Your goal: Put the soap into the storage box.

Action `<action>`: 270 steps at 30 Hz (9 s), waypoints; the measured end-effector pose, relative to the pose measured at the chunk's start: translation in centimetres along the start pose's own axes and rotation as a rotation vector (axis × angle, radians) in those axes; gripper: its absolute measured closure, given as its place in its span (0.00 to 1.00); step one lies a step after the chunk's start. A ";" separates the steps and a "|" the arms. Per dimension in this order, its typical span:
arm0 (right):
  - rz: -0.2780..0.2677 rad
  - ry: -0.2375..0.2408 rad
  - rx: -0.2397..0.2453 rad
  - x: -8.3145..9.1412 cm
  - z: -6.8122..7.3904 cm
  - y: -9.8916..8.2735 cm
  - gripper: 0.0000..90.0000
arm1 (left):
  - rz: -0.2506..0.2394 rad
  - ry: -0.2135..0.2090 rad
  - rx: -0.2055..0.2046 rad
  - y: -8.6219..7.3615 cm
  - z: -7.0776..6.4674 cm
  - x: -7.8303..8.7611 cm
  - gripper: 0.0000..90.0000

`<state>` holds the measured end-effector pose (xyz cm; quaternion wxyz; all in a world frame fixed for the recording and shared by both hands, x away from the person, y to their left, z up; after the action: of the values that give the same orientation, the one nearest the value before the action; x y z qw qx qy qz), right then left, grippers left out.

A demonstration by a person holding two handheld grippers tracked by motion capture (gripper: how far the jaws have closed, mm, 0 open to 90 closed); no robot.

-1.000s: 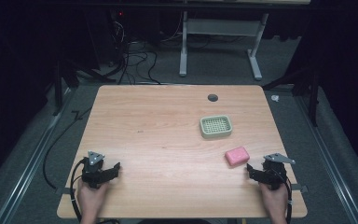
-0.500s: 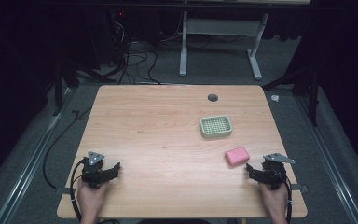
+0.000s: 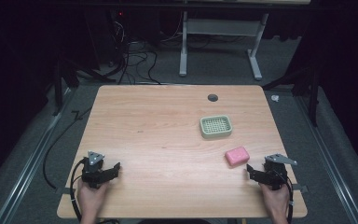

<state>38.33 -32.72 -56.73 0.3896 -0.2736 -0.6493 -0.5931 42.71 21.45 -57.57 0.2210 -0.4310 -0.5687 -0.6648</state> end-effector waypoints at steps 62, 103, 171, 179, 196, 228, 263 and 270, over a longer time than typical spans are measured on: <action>0.054 0.057 0.116 -2.8 5.2 3.8 0.14 | 0.000 0.000 0.000 0.0 0.0 0.0 0.26; -0.008 0.102 0.105 -0.6 6.0 5.1 0.15 | 0.000 0.000 0.000 0.0 0.0 0.0 0.26; -0.053 0.169 0.127 1.6 8.5 14.0 0.15 | 0.000 -0.002 -0.002 0.0 0.0 0.0 0.26; -0.043 0.168 0.109 1.1 8.7 15.4 0.15 | 0.000 -0.002 -0.002 0.0 0.0 0.0 0.26; 0.016 0.150 0.065 -1.1 8.7 17.1 0.15 | 0.001 -0.004 -0.003 0.0 0.0 0.0 0.26; 0.105 0.087 -0.023 -6.9 9.0 17.7 0.15 | 0.004 -0.002 -0.008 -0.1 0.0 0.0 0.26; 0.150 0.023 -0.018 -8.8 9.1 16.8 0.15 | 0.002 -0.004 -0.007 0.0 0.0 0.0 0.26; 0.140 0.039 -0.030 -8.9 9.0 16.6 0.14 | 0.002 -0.004 -0.008 0.0 0.0 0.0 0.26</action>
<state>55.11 -20.45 -54.84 0.4388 -0.3125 -0.6119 -0.5791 42.64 21.42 -57.57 0.2188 -0.4338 -0.5662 -0.6659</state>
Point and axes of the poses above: each handheld gripper's, and its own axes: x roughly backward along the jaws, y roughly out of its top, z roughly to its left, the point moved 10 cm from there along -x, roughly forward along the jaws, and after that the axes turned 13 degrees about z, right-handed, at the moved point
